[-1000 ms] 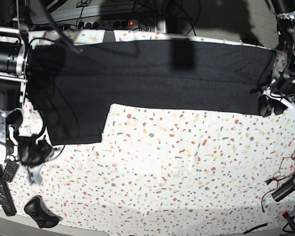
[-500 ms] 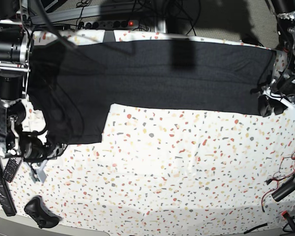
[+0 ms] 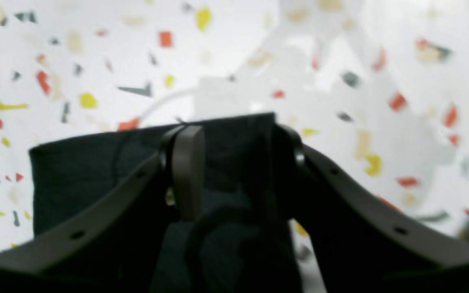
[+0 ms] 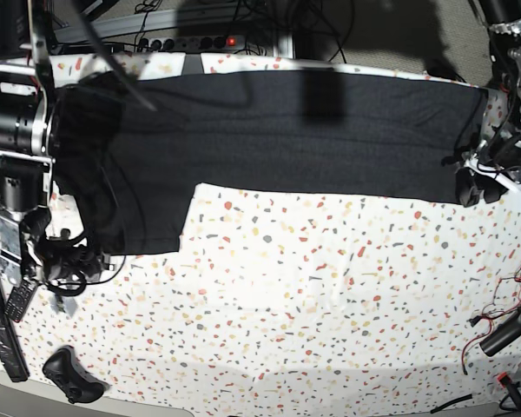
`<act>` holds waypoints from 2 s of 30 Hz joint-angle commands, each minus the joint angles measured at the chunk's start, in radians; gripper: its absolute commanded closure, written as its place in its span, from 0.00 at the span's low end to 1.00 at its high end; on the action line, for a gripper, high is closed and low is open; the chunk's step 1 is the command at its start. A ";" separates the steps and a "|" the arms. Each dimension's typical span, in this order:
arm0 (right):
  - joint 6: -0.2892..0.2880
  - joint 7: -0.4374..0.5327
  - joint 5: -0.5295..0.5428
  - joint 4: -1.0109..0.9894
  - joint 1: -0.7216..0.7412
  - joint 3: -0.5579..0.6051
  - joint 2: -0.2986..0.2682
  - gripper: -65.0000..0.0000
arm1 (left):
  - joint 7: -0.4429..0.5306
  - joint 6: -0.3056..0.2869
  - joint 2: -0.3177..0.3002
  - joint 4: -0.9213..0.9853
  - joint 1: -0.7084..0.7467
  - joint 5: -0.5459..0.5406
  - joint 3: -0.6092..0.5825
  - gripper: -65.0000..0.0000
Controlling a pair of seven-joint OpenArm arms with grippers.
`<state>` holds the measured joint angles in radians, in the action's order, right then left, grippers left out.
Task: Fold the T-shirt properly
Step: 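Lower the right gripper and grasp the shirt's side edge nearest it, then lift the side edge with the right gripper and fold it toward the shirt's middle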
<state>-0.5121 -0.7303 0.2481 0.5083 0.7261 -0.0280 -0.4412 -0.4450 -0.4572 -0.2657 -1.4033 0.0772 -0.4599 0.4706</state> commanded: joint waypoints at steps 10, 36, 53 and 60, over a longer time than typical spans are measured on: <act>0.051 -0.007 -0.115 -0.057 0.035 0.069 0.037 0.62 | 0.026 -0.008 -0.014 -0.019 -0.011 -0.012 0.006 0.54; -0.120 -0.297 0.112 0.569 -0.157 0.069 0.038 1.00 | 0.023 -0.008 -0.014 -0.019 -0.011 -0.012 0.006 0.54; -0.106 -0.317 0.183 1.373 -0.772 0.068 0.051 1.00 | 0.006 -0.007 -0.014 -0.018 -0.011 0.067 0.006 0.54; -0.085 -0.317 0.183 1.556 -0.940 0.068 0.051 1.00 | 0.003 -0.007 -0.014 -0.018 -0.011 0.066 0.006 0.54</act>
<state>-0.5964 -1.0607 0.4187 2.0483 -0.2192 0.0448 -0.3847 -0.4648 -0.4595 -0.2657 -1.4033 0.0799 -0.3805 0.4713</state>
